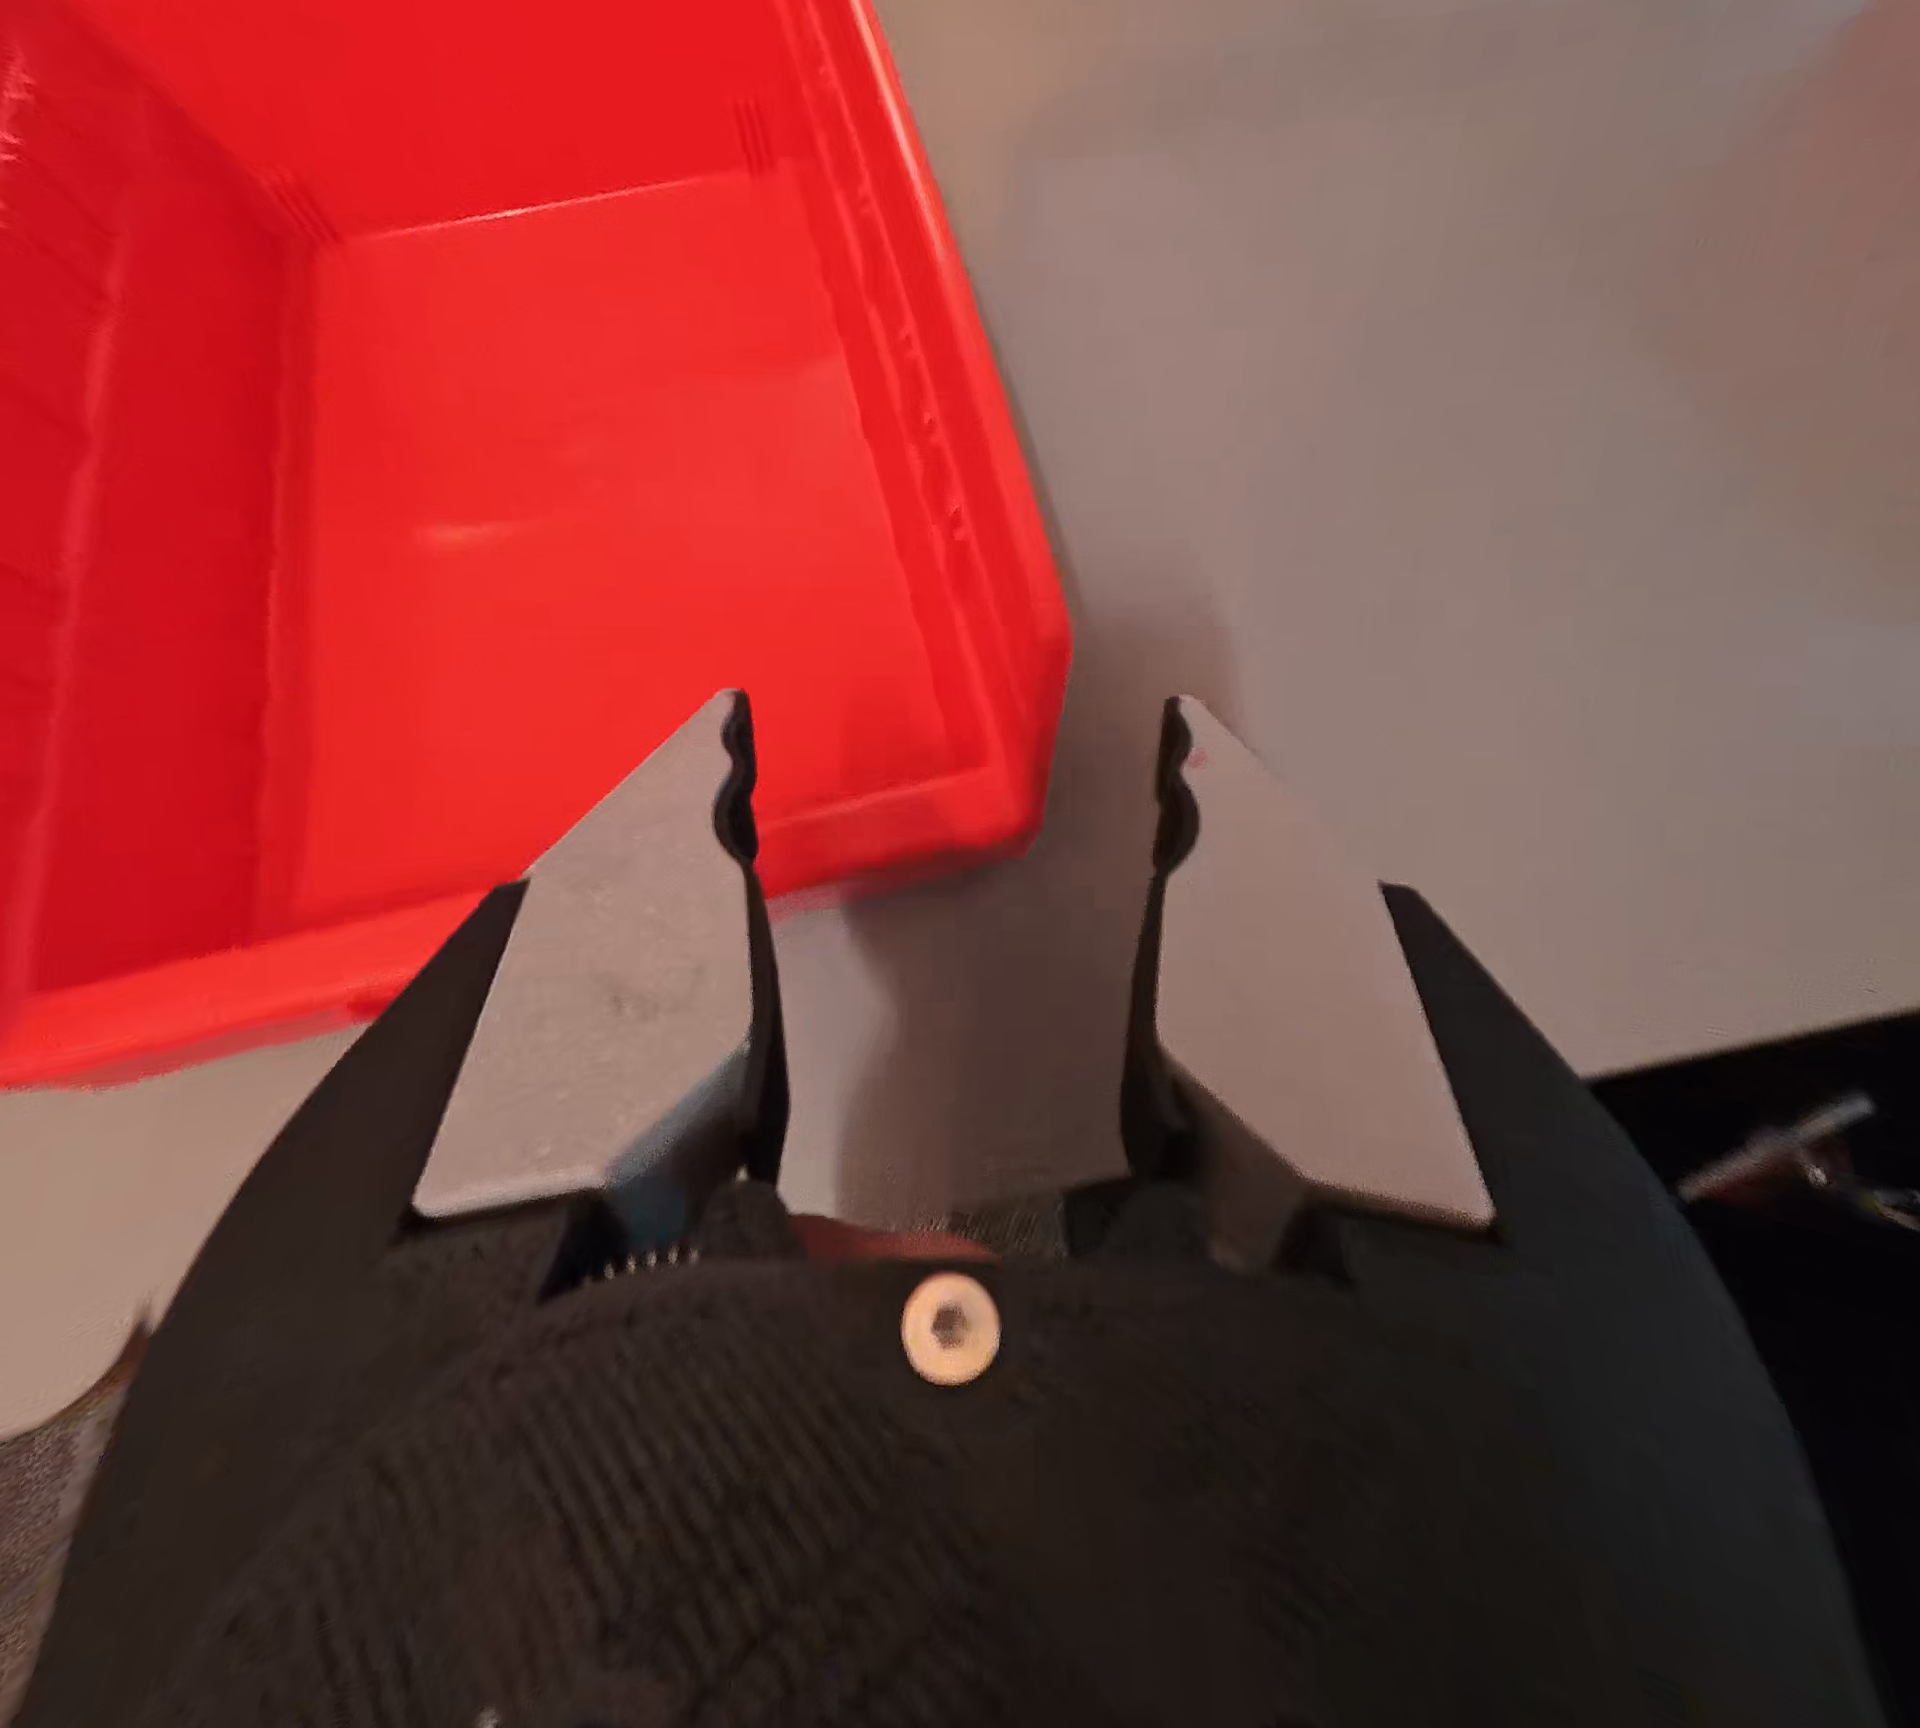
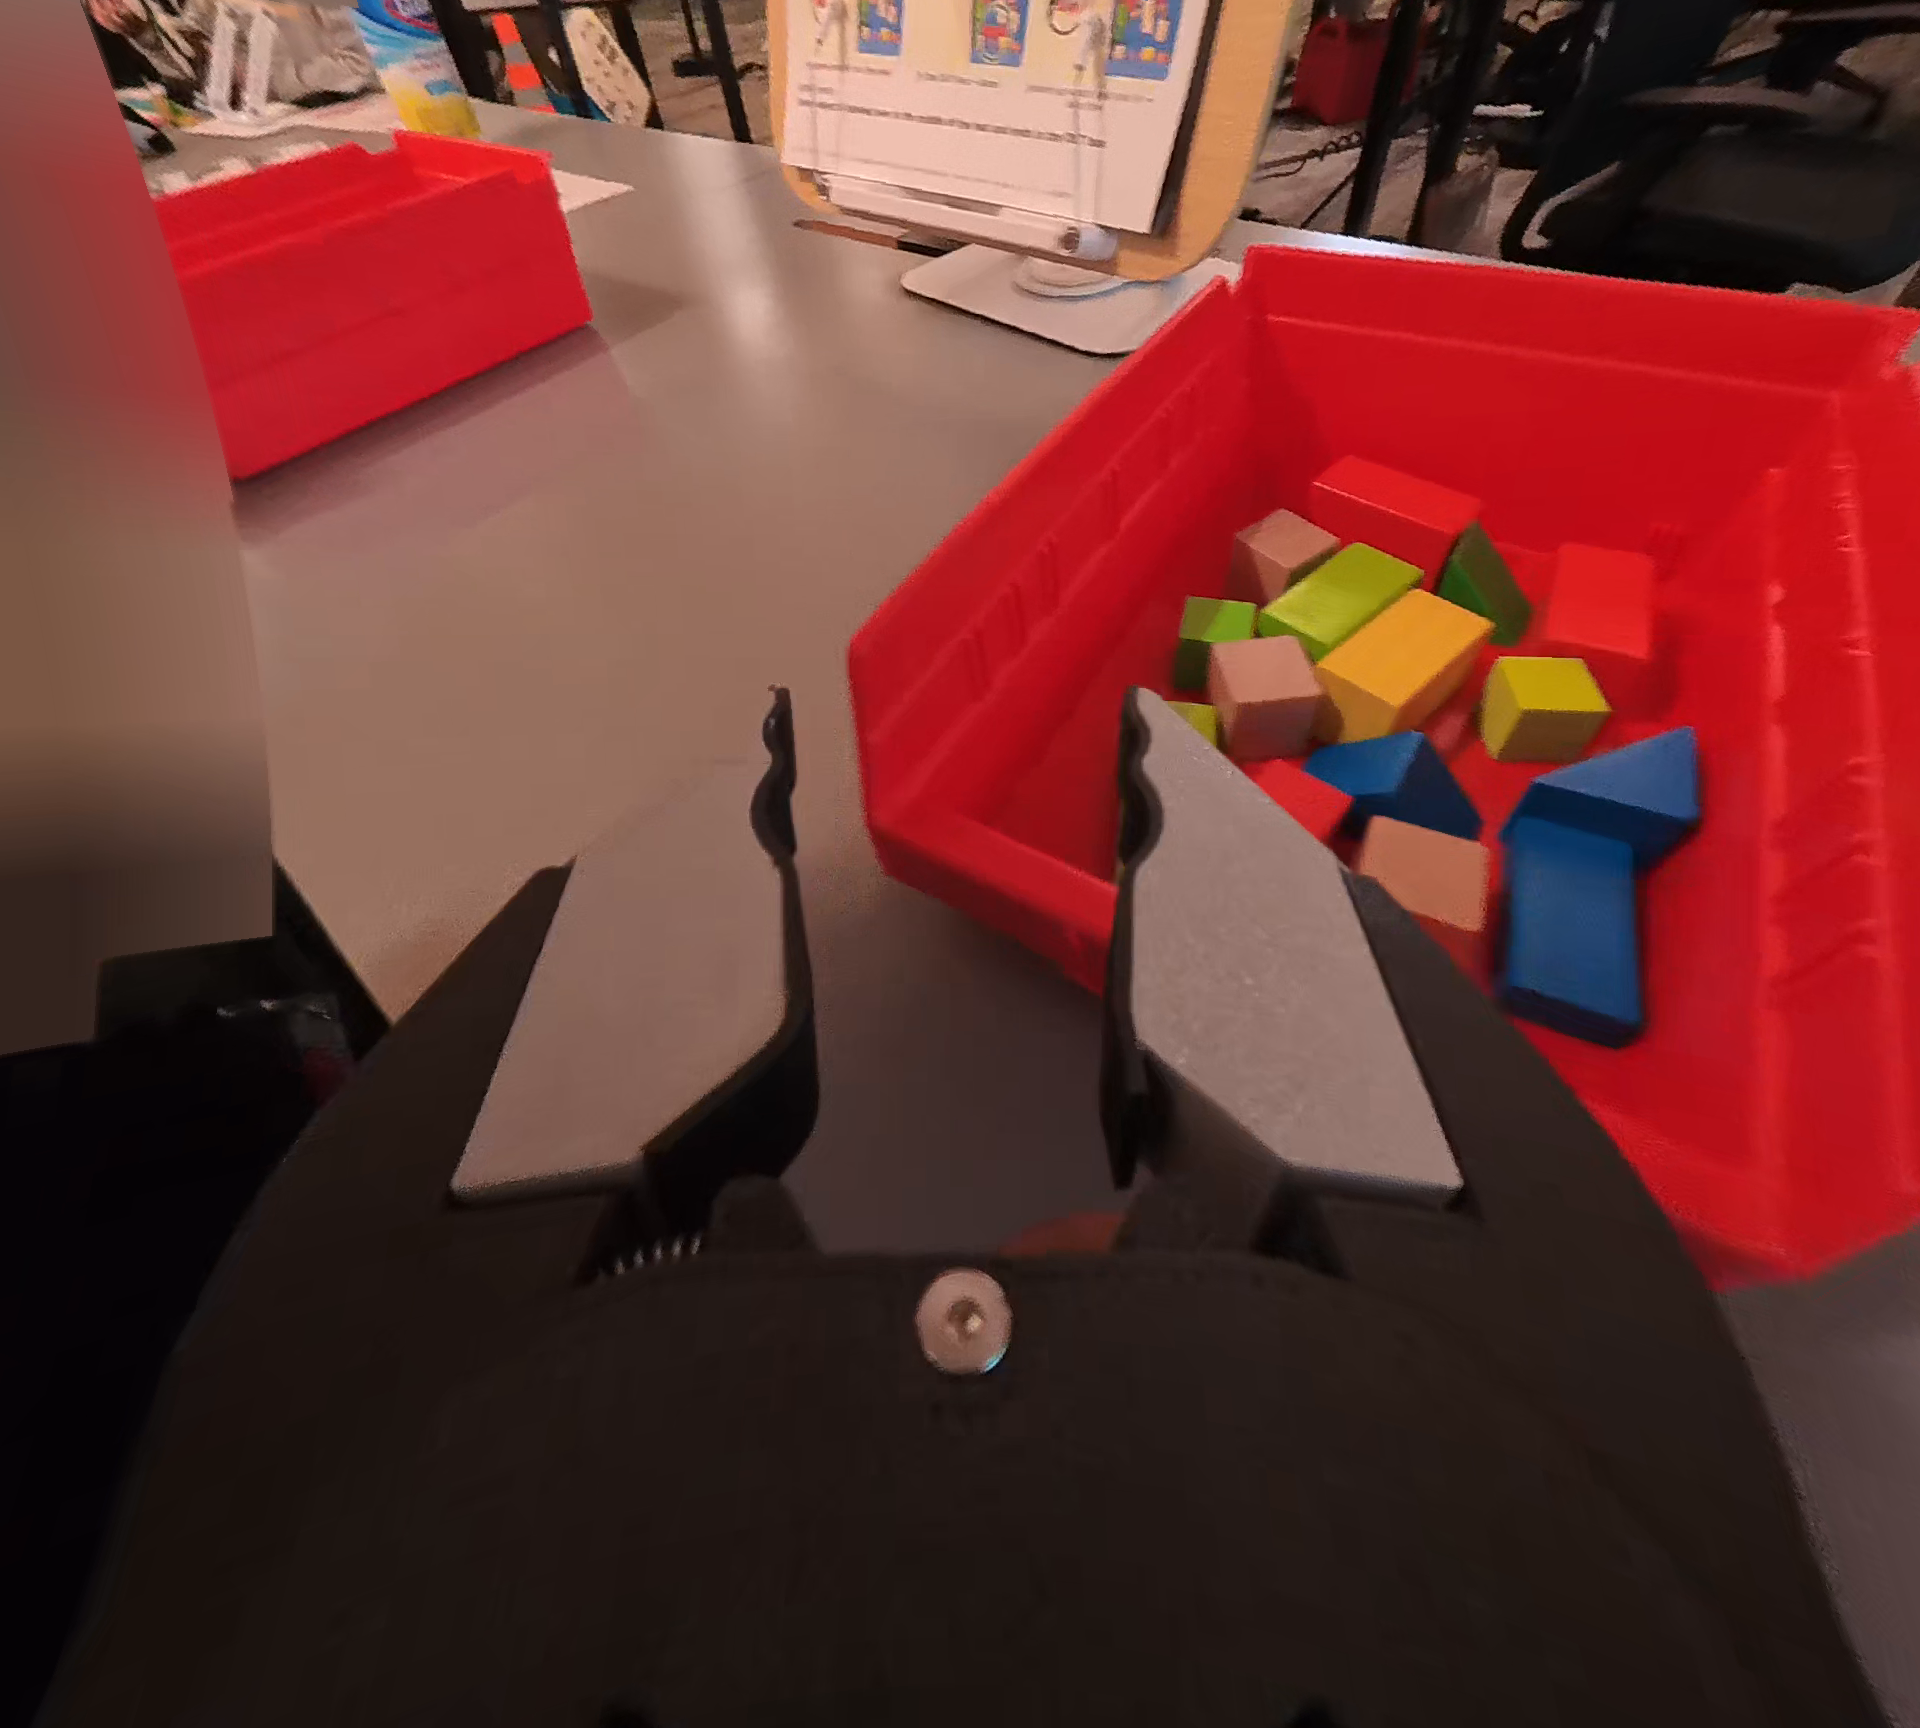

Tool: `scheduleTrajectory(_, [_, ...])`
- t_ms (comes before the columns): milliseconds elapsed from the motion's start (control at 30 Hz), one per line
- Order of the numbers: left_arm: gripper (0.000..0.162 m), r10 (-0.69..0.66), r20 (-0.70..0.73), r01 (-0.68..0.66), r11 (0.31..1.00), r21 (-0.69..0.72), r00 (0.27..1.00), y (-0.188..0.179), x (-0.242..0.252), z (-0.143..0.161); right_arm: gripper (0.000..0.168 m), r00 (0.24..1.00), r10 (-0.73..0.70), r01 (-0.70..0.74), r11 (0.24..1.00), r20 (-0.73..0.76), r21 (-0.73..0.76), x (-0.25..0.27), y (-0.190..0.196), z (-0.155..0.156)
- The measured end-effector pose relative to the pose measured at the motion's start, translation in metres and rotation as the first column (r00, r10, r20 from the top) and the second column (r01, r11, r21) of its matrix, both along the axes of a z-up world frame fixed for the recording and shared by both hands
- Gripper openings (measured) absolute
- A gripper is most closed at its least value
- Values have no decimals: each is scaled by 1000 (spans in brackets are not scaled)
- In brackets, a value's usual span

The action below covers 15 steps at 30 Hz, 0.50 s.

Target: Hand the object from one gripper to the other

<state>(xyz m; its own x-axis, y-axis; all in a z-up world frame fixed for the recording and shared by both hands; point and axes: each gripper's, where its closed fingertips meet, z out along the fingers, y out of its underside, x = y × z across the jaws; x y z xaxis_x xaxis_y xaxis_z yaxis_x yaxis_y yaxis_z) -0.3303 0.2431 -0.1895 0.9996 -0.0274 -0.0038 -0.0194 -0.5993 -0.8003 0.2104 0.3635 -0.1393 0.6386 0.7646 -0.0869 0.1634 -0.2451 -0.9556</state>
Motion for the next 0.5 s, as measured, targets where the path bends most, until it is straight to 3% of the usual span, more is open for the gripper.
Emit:
scheduleTrajectory(100, [77,1,17,-2,998,66,1000,20,10,-8,63,999,-21,20,999,-36,-31,-15,-10,2])
scheduleTrajectory(167, [69,40,-28,-37,995,96,999,29,1,-13,67,997,-66,65,997,-32,-37,-22,-9,-1])
scheduleTrajectory(300, [57,93,-25,-88,982,166,995,37,-10,-10,92,981,-183,186,982,64,-45,-34,2,-19])
scheduleTrajectory(400, [53,92,-7,-89,979,185,996,37,-9,-9,97,956,-268,273,962,120,-20,-42,12,-26])
scheduleTrajectory(433, [48,85,-6,-82,978,193,996,37,-9,-8,100,947,-287,293,956,145,-22,-45,16,-31])
scheduleTrajectory(500, [10,42,-19,-38,980,194,999,38,-6,-8,101,924,-323,337,941,205,-35,-49,27,-42])
